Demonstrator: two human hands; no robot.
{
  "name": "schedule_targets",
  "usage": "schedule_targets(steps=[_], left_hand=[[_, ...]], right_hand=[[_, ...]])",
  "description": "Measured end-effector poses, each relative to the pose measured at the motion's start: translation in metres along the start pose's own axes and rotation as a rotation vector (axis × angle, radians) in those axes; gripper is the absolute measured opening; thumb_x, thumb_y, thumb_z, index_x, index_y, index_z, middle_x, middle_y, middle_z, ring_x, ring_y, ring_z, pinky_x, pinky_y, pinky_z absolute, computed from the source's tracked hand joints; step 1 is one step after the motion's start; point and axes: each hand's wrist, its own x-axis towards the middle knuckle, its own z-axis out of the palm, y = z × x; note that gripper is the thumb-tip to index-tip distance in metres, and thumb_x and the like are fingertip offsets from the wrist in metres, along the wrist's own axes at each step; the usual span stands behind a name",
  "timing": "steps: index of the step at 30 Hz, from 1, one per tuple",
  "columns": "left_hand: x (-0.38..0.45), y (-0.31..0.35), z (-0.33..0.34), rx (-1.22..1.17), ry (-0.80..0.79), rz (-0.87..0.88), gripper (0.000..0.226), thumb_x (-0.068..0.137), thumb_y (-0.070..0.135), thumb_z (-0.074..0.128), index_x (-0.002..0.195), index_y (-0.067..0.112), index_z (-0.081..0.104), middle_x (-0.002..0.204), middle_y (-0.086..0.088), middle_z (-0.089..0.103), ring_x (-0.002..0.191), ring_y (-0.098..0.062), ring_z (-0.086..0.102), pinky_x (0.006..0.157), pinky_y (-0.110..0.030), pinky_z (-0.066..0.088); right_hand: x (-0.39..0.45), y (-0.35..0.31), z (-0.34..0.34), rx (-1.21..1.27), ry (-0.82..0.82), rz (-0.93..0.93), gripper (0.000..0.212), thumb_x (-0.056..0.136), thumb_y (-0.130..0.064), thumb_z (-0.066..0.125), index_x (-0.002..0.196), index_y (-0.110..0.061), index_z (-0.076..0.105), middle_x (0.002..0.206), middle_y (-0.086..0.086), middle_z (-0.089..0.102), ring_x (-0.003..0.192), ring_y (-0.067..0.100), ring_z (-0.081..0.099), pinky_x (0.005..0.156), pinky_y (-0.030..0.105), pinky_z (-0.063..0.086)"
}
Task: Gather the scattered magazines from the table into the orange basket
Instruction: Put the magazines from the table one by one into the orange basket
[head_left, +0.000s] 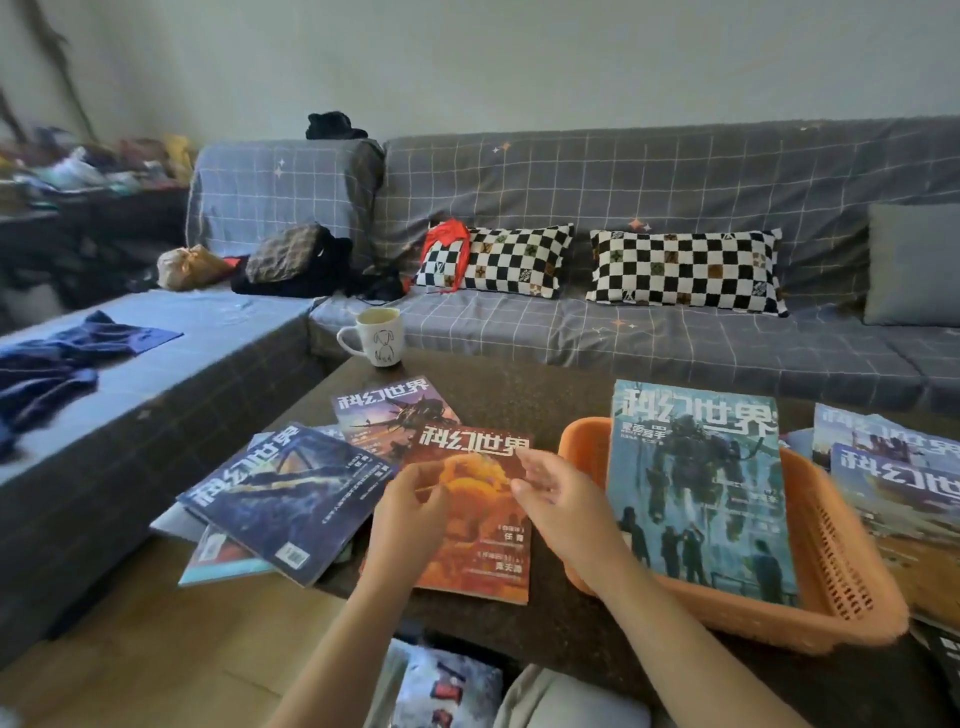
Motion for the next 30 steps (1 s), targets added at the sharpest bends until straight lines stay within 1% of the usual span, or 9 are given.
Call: schedule_targets(steps=[4, 8, 13, 16, 19, 23, 26, 28, 30], left_hand=[[0.014, -0.031, -0.037, 0.061, 0.084, -0.082, 0.024, 0.092, 0.018, 0.053, 0.114, 0.022, 0.062, 0.092, 0.012, 0.065, 0.075, 0.000, 0.060, 0.056, -0.015, 0.041], [0.027, -0.065, -0.065, 0.172, 0.143, -0.197, 0.031, 0.090, 0.019, 0.052, 0.119, 0.018, 0.063, 0.112, -0.007, 0.065, 0.102, -0.026, 0.060, 0.092, -0.043, 0.048], [0.038, -0.095, -0.080, 0.286, 0.280, -0.340, 0.041, 0.090, 0.025, 0.055, 0.130, 0.020, 0.055, 0.149, -0.013, 0.035, 0.138, -0.031, 0.030, 0.111, -0.047, 0.027], [0.044, -0.107, -0.084, 0.172, 0.317, -0.379, 0.047, 0.091, 0.022, 0.056, 0.136, 0.015, 0.048, 0.153, -0.015, 0.024, 0.140, -0.033, 0.024, 0.110, -0.045, 0.028], [0.051, -0.116, -0.088, 0.072, 0.357, -0.368, 0.049, 0.091, 0.019, 0.056, 0.138, 0.013, 0.044, 0.144, -0.013, 0.034, 0.128, -0.032, 0.038, 0.097, -0.039, 0.042], [0.057, -0.119, -0.090, 0.043, 0.416, -0.374, 0.051, 0.090, 0.017, 0.058, 0.139, 0.014, 0.041, 0.140, -0.010, 0.043, 0.127, -0.029, 0.040, 0.092, -0.036, 0.041], [0.054, -0.122, -0.090, 0.052, 0.428, -0.393, 0.054, 0.090, 0.018, 0.059, 0.141, 0.015, 0.041, 0.142, -0.007, 0.043, 0.130, -0.029, 0.038, 0.103, -0.040, 0.038], [0.049, -0.125, -0.092, 0.098, 0.436, -0.422, 0.055, 0.089, 0.020, 0.059, 0.141, 0.015, 0.042, 0.144, -0.007, 0.043, 0.131, -0.030, 0.038, 0.107, -0.050, 0.035], [0.044, -0.129, -0.097, 0.119, 0.458, -0.440, 0.052, 0.089, 0.019, 0.057, 0.139, 0.013, 0.043, 0.147, -0.008, 0.038, 0.133, -0.032, 0.033, 0.108, -0.050, 0.034]], right_hand=[[0.021, -0.010, 0.049, -0.005, -0.120, -0.026, 0.035, 0.089, -0.029, 0.058, 0.124, -0.029, 0.055, 0.123, -0.011, 0.058, 0.105, -0.004, 0.050, 0.078, 0.003, 0.034], [0.044, -0.010, 0.094, -0.013, -0.221, -0.036, 0.032, 0.089, -0.027, 0.059, 0.121, -0.027, 0.058, 0.120, -0.010, 0.059, 0.106, 0.001, 0.053, 0.077, 0.007, 0.037], [0.074, 0.001, 0.136, -0.039, -0.328, 0.026, 0.036, 0.089, -0.025, 0.059, 0.125, -0.022, 0.056, 0.124, -0.002, 0.059, 0.106, 0.006, 0.053, 0.085, 0.020, 0.043], [0.086, 0.006, 0.153, -0.113, -0.387, 0.024, 0.043, 0.088, -0.028, 0.058, 0.130, -0.024, 0.052, 0.133, 0.003, 0.053, 0.119, 0.016, 0.049, 0.099, 0.031, 0.041], [0.097, 0.007, 0.165, -0.236, -0.392, 0.002, 0.049, 0.088, -0.034, 0.056, 0.136, -0.023, 0.046, 0.139, 0.008, 0.044, 0.130, 0.022, 0.035, 0.107, 0.033, 0.029], [0.112, 0.000, 0.179, -0.425, -0.371, -0.015, 0.056, 0.091, -0.039, 0.049, 0.141, -0.017, 0.037, 0.144, 0.004, 0.040, 0.133, 0.025, 0.023, 0.106, 0.033, 0.024], [0.119, -0.007, 0.184, -0.609, -0.345, -0.047, 0.052, 0.090, -0.044, 0.047, 0.134, -0.016, 0.045, 0.138, 0.006, 0.047, 0.127, 0.029, 0.031, 0.101, 0.036, 0.028], [0.120, -0.012, 0.184, -0.625, -0.354, -0.056, 0.044, 0.090, -0.043, 0.047, 0.125, -0.018, 0.052, 0.131, 0.008, 0.051, 0.124, 0.030, 0.034, 0.099, 0.038, 0.030], [0.117, -0.016, 0.185, -0.587, -0.368, -0.063, 0.032, 0.089, -0.041, 0.049, 0.111, -0.020, 0.058, 0.121, 0.007, 0.057, 0.121, 0.030, 0.037, 0.097, 0.039, 0.031]])
